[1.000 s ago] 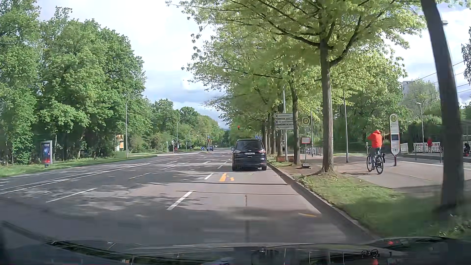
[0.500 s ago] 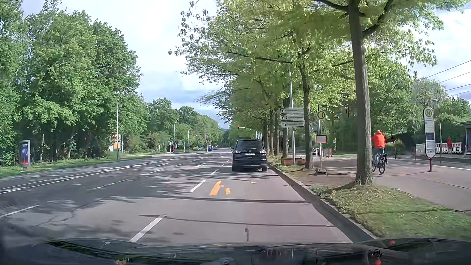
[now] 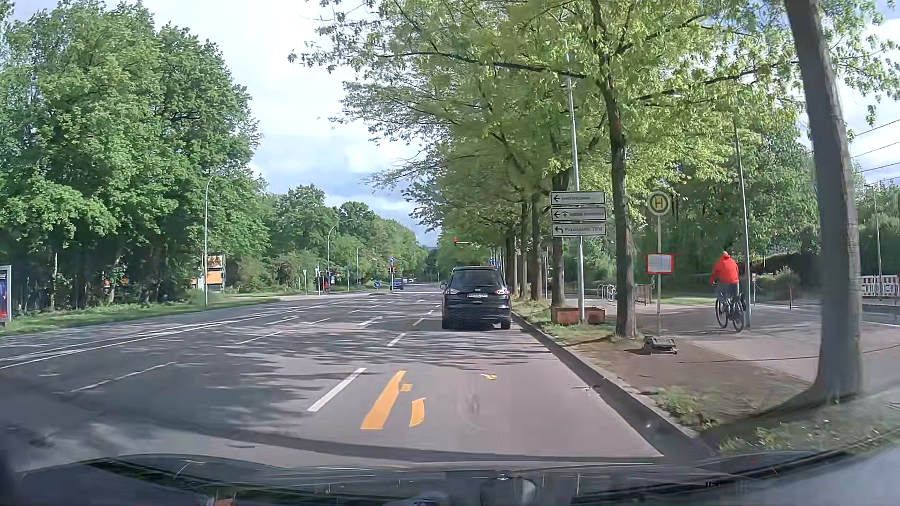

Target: Follow the waypoints while adhering to traffic rules and regulations

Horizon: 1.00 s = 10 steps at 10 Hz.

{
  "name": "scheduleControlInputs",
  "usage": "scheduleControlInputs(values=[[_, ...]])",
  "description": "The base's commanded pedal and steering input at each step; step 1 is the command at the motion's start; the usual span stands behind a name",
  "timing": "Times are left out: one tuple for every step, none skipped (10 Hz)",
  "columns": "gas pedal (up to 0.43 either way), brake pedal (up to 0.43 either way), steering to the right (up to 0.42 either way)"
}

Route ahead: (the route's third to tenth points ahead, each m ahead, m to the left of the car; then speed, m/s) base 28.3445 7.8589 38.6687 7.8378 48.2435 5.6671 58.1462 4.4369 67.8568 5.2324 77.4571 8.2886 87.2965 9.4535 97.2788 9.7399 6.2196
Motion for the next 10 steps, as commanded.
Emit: scheduleControlInputs(values=[[0.000,0.000,0.000],[0.000,0.000,0.000],[0.008,0.000,0.000],[0.008,0.000,0.000],[0.020,0.000,0.000],[0.020,0.000,0.000],[0.020,0.000,0.000],[0.028,0.000,0.000],[0.028,0.000,0.000],[0.028,0.000,0.000]])
